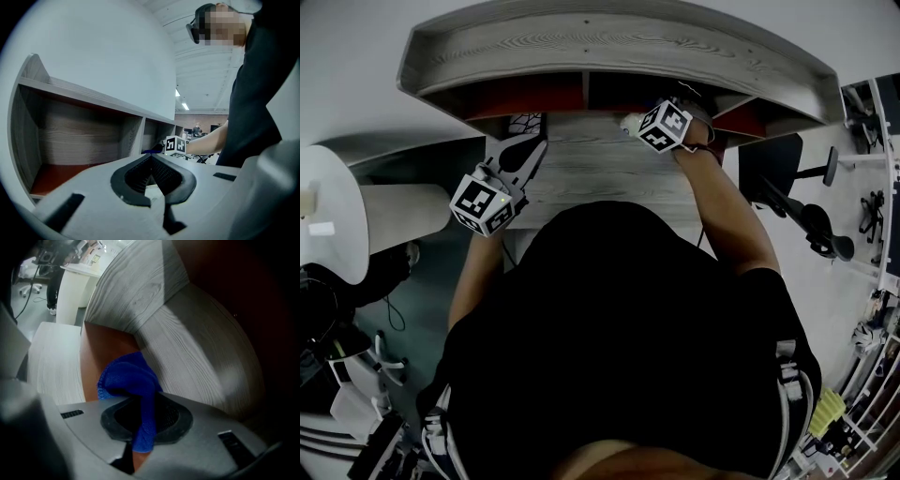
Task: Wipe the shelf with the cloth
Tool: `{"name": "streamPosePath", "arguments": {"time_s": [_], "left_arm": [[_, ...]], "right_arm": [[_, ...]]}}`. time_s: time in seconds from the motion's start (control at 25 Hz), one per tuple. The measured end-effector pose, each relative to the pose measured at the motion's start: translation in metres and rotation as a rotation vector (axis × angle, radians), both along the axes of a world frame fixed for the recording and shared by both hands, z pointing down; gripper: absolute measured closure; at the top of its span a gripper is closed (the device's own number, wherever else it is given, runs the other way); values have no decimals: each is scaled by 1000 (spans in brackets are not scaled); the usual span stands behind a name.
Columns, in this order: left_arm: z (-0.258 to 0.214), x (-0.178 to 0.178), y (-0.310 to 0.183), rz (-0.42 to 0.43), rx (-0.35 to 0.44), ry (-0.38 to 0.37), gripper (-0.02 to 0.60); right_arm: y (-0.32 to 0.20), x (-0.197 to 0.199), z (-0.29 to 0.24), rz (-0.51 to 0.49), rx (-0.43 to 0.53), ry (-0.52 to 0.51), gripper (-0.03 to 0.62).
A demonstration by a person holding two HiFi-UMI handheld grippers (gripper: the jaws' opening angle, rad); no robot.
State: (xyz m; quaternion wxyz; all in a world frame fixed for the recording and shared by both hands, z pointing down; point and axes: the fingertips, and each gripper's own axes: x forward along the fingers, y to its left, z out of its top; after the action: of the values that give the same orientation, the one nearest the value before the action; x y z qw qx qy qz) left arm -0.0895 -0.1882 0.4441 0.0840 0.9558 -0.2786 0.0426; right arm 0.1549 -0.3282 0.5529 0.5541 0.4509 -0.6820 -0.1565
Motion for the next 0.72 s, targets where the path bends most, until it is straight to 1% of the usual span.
{"name": "streamPosePath", "arguments": {"time_s": [0.16,0.56,0.72], "left_arm": [[0,-4,6,-19,-3,-9,565],[3,-34,28,-132,-20,-20,566],[5,-44,37,-173,-26,-23,565]], "right_arm": [[-6,-25,1,-50,-3,-18,563],[-13,-101,2,-216,-17,-33,563],[-13,-122,2,-261,-25,-40,563]]}}
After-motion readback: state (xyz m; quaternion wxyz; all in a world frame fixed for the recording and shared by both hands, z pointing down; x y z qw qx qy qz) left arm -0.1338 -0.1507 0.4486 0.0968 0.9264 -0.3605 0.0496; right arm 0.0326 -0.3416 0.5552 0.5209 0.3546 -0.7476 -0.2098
